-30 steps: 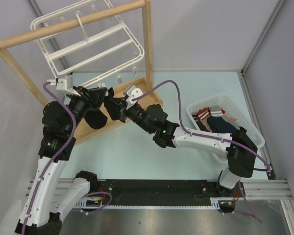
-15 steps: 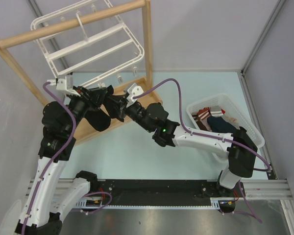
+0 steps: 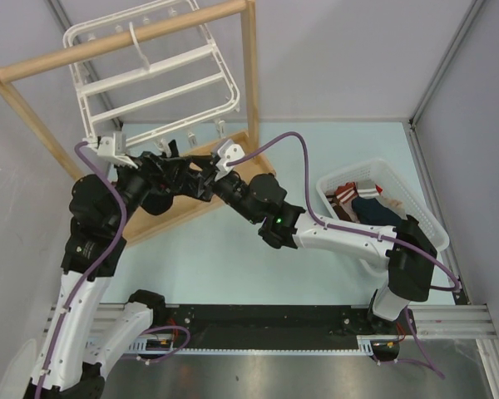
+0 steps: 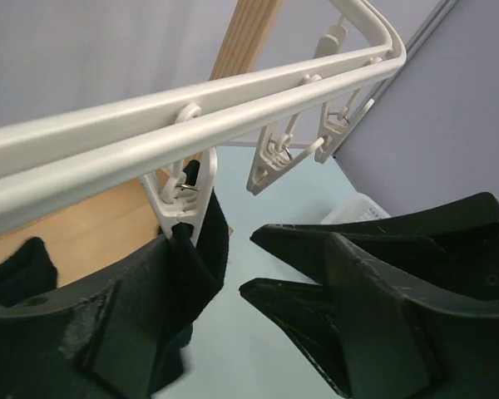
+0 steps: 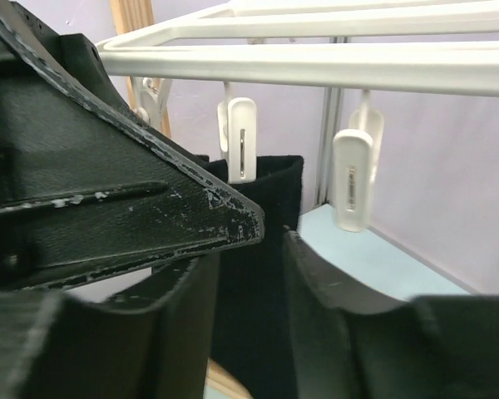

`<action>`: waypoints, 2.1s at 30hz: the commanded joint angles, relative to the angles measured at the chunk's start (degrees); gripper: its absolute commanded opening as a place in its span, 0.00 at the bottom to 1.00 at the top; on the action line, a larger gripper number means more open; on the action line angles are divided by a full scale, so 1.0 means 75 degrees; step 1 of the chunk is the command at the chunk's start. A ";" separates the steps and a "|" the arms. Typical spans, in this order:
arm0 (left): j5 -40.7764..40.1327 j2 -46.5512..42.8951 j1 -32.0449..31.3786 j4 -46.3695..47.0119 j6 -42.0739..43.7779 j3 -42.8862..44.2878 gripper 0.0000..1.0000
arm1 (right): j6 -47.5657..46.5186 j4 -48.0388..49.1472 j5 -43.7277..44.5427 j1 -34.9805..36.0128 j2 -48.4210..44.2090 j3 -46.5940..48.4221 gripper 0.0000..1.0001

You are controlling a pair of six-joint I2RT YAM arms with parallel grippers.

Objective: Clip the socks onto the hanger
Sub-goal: Clamp the sock at the bin, then open the clamp at the hanger.

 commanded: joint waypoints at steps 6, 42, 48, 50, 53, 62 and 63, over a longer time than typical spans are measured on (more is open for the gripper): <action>-0.0638 -0.0291 -0.0059 -0.1043 0.0259 0.0964 0.88 | -0.0224 -0.0446 0.0137 0.0000 -0.0461 0.0279 0.47; -0.2698 0.1325 -0.1839 -0.1667 0.0281 0.2535 0.87 | 0.0314 -0.0951 0.0512 -0.0761 -0.2594 -0.2287 0.70; -0.4762 0.1596 -0.2484 -0.1326 0.0833 0.2430 0.79 | 0.0431 -0.0857 0.0454 -0.0831 -0.2723 -0.2451 0.70; -0.5125 0.1549 -0.2531 -0.1092 0.0938 0.2255 0.76 | 0.0478 -0.0822 0.0442 -0.0855 -0.2735 -0.2487 0.70; -0.5093 0.1572 -0.2567 -0.0846 0.1091 0.2090 0.73 | 0.0513 -0.0740 0.0349 -0.0902 -0.2724 -0.2499 0.70; -0.4589 0.1701 -0.2602 -0.0424 0.1314 0.2078 0.56 | 0.0525 -0.0353 -0.0073 -0.0984 -0.2490 -0.2510 0.69; -0.4507 0.1689 -0.2602 -0.0447 0.1314 0.2090 0.53 | 0.0525 -0.0225 -0.0201 -0.0995 -0.2477 -0.2510 0.70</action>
